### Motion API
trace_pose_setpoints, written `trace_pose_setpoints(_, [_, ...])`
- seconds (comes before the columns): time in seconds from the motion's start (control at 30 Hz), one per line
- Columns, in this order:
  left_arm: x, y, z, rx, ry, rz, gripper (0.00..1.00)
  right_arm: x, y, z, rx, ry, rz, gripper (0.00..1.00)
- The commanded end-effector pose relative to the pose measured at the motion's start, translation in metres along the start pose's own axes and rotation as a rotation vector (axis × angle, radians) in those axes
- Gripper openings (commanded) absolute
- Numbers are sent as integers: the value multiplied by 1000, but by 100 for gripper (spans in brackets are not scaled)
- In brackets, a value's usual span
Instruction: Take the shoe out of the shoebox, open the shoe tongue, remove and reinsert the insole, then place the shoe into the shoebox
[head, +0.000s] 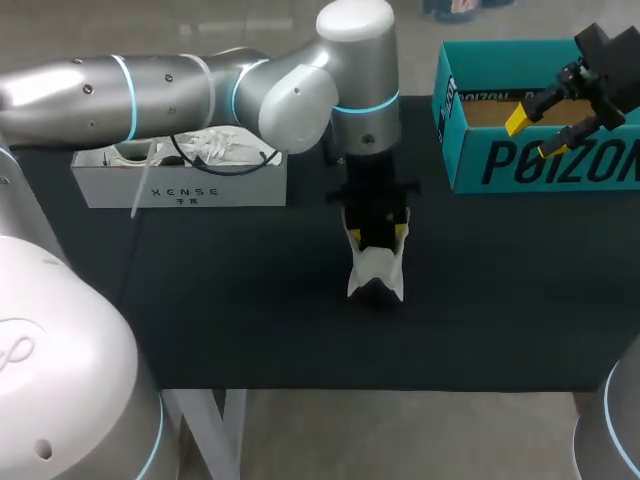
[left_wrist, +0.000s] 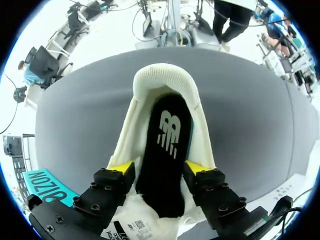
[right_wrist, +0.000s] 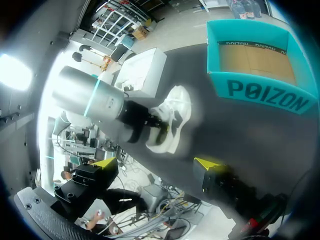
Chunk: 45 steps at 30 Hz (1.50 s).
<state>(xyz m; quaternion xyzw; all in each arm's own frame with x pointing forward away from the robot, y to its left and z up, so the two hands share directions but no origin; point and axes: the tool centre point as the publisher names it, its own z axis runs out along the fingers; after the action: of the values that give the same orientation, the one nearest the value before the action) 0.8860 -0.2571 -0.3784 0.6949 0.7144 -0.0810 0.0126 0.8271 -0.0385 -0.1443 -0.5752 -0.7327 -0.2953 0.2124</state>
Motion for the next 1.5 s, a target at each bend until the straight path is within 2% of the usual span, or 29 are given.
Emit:
trace_pose_setpoints(0.03, [0, -3, -7, -19, 9, 0, 100, 0, 1, 0, 2, -2, 1, 100])
trace_pose_setpoints(0.33, [1, -10, -17, -65, 15, -2, 100, 0, 1, 0, 2, -2, 1, 100])
trace_pose_setpoints(0.53, [-1, 2, -15, -89, 50, -18, 100, 0, 1, 0, 2, -2, 1, 100])
trace_pose_setpoints(0.77, [-5, 16, -25, -126, 85, -31, 100, 0, 1, 0, 2, -2, 1, 100])
trace_pose_setpoints(0.83, [-5, 19, -30, -144, 84, -41, 97, 0, 1, 0, 2, -2, 1, 100])
trace_pose_setpoints(1.07, [0, 26, -60, -211, 68, -65, 72, 0, 1, 0, 2, -2, 1, 100])
trace_pose_setpoints(1.13, [2, 28, -66, -225, 68, -72, 62, 0, 1, 0, 2, -2, 1, 100])
trace_pose_setpoints(1.17, [2, 29, -68, -231, 67, -77, 50, 0, 1, 0, 2, -2, 1, 100])
trace_pose_setpoints(1.27, [4, 32, -73, -244, 65, -91, 49, 0, 1, 0, 2, -2, 1, 100])
trace_pose_setpoints(1.3, [4, 33, -73, -240, 58, -92, 44, 0, 1, 0, 2, -2, 1, 100])
trace_pose_setpoints(1.33, [3, 34, -72, -235, 58, -92, 39, 0, 1, 0, 2, -2, 1, 100])
trace_pose_setpoints(1.37, [2, 34, -71, -232, 55, -90, 27, 0, 1, 0, 2, -2, 1, 100])
trace_pose_setpoints(1.4, [1, 33, -68, -216, 46, -82, 5, 0, 1, 0, 2, -2, 1, 100])
trace_pose_setpoints(1.43, [0, 31, -66, -207, 50, -69, 0, 0, 1, 0, 2, -2, 1, 100])
trace_pose_setpoints(1.5, [-3, 28, -60, -213, 60, -62, 0, 0, 1, 0, 2, -2, 1, 100])
